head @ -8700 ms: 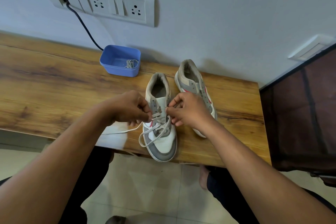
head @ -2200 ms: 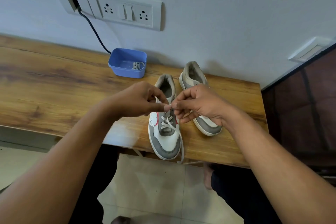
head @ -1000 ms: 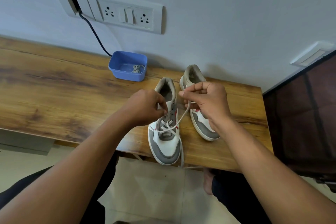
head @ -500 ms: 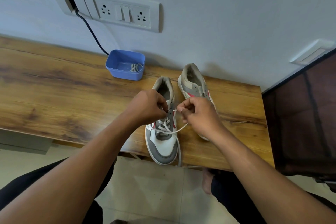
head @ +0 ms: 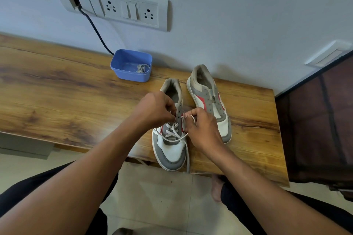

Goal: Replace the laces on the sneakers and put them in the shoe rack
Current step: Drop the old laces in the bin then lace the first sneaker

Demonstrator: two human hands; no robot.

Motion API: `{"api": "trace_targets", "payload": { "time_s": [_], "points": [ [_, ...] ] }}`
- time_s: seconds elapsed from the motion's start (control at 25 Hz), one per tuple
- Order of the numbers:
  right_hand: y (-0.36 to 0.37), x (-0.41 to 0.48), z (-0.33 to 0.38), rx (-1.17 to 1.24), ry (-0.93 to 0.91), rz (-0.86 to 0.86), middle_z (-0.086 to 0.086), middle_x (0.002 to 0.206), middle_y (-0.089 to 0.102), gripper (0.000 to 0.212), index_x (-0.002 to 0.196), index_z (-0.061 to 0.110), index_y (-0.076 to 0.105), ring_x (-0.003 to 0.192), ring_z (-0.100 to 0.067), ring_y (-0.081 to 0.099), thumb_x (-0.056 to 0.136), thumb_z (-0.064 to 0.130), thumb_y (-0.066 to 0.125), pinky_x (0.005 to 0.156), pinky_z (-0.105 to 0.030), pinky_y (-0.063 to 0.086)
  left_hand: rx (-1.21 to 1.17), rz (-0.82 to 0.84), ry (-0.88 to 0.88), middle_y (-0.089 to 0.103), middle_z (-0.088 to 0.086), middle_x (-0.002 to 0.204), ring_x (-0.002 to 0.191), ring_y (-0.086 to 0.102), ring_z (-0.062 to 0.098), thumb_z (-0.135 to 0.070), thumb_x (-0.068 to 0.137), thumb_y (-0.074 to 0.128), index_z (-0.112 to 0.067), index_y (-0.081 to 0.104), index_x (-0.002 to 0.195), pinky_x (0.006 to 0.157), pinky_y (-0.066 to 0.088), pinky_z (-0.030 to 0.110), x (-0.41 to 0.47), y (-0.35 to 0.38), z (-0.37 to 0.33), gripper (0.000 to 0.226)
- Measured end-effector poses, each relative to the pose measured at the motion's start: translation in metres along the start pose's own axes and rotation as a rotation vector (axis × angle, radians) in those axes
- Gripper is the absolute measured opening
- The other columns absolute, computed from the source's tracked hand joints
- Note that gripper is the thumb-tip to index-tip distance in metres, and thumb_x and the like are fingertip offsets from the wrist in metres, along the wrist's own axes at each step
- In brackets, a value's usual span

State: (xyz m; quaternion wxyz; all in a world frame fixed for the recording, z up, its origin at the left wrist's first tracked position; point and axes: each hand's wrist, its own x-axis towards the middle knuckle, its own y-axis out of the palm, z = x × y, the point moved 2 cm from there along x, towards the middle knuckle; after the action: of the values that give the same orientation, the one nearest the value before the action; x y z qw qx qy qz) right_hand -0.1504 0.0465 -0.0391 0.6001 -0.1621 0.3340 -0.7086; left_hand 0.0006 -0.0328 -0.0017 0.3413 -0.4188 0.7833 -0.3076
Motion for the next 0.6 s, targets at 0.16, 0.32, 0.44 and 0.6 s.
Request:
{"api": "trace_targets", "payload": {
  "time_s": [0.16,0.32,0.44,0.6],
  "points": [
    [0.004,0.001,-0.003,0.034,-0.019,-0.033,0.003,0.090,0.071,0.014,0.104,0.019,0.066,0.086,-0.014,0.068,0.106,0.030,0.057,0.073,-0.034,0.053,-0.008,-0.006,0.000,0.062,-0.011,0.067,0.063,0.057,0.005,-0.018,0.078,0.084,-0.020,0.079,0.086,0.056,0.046,0.020,0.000,0.000,0.000,0.010],
    [0.007,-0.003,-0.002,0.039,-0.064,-0.076,0.006,0.094,0.070,0.015,0.105,0.018,0.066,0.086,-0.010,0.065,0.105,0.031,0.059,0.074,-0.034,0.054,-0.008,-0.007,0.007,0.063,-0.011,0.069,0.064,0.057,0.005,-0.018,0.079,0.083,-0.021,0.079,0.087,0.056,0.046,0.019,0.000,0.000,0.000,0.009],
    [0.013,-0.006,-0.003,0.034,-0.080,-0.109,0.007,0.093,0.069,0.014,0.104,0.018,0.067,0.086,-0.008,0.064,0.105,0.031,0.060,0.073,-0.030,0.052,-0.007,-0.014,0.007,0.064,-0.010,0.069,0.065,0.059,0.007,-0.019,0.078,0.083,-0.021,0.080,0.087,0.056,0.046,0.020,0.000,0.001,0.000,0.010],
    [0.015,-0.006,-0.005,0.054,-0.032,-0.098,0.008,0.091,0.070,0.013,0.102,0.019,0.069,0.084,-0.007,0.065,0.103,0.030,0.064,0.072,-0.029,0.052,-0.027,-0.002,0.018,0.059,-0.013,0.065,0.060,0.054,0.003,-0.019,0.080,0.084,-0.020,0.079,0.087,0.053,0.039,0.017,0.000,0.001,0.002,0.009]
  ]
}}
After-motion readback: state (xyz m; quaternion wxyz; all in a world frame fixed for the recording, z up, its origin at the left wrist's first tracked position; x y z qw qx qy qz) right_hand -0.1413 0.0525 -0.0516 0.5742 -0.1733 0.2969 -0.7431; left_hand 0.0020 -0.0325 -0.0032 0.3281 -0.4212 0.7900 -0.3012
